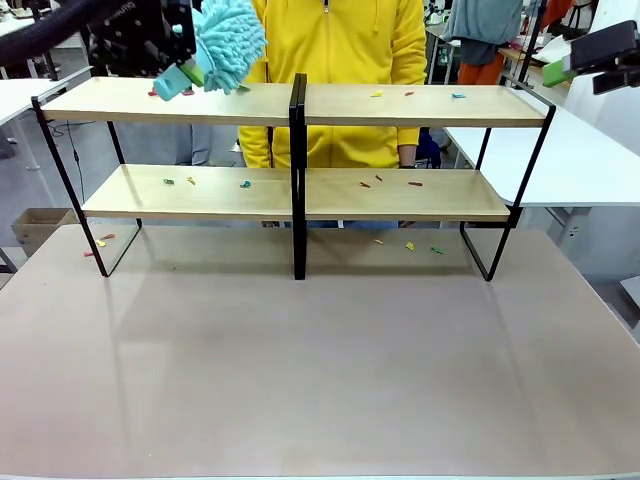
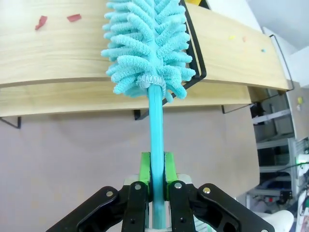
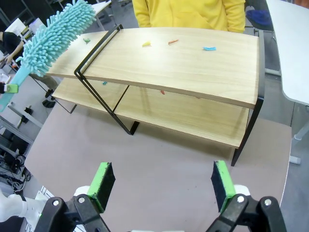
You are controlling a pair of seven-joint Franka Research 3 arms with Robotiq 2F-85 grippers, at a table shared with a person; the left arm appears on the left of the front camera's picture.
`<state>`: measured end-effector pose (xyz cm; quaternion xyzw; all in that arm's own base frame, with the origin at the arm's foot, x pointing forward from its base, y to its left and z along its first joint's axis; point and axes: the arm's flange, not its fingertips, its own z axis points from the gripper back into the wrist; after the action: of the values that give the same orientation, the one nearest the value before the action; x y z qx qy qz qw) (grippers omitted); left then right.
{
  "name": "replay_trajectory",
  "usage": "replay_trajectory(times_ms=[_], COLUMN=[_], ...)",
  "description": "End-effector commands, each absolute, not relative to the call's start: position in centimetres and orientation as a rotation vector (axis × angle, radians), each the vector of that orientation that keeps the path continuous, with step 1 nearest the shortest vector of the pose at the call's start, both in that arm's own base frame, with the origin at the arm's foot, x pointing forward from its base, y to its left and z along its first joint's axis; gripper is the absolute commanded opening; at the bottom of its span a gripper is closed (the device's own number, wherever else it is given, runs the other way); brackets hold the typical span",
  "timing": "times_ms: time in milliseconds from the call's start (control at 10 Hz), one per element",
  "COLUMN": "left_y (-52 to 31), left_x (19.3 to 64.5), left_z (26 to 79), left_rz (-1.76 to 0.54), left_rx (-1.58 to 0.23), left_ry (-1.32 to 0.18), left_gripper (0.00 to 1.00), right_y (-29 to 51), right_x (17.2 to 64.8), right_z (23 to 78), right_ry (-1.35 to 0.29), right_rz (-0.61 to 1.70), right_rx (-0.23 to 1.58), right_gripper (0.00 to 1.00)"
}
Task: Clean the shelves.
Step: Clean a randomly selected level of the Shelf with the Duster.
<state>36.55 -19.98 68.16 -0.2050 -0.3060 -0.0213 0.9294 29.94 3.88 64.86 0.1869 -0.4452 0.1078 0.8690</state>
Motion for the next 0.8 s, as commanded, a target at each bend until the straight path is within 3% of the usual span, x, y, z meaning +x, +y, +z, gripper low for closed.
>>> replay_trajectory(times_ms=[0, 700], left_y=[-21.2, -18.4], left_x=[38.1, 37.6], left_z=[66.7, 67.0], left_rz=[-0.01, 0.237], left_rx=[-0.371, -0.204], left_ry=[-0.636, -0.489], left_gripper=[0.13, 0.13], right_y=[3.8, 3.8], right_x=[30.0, 30.0], right_z=[64.9, 64.9], right_ry=[-0.93, -0.93], right_rz=[0.227, 0.227], right_rx=[0.396, 0.396], right_gripper=[1.0, 1.0])
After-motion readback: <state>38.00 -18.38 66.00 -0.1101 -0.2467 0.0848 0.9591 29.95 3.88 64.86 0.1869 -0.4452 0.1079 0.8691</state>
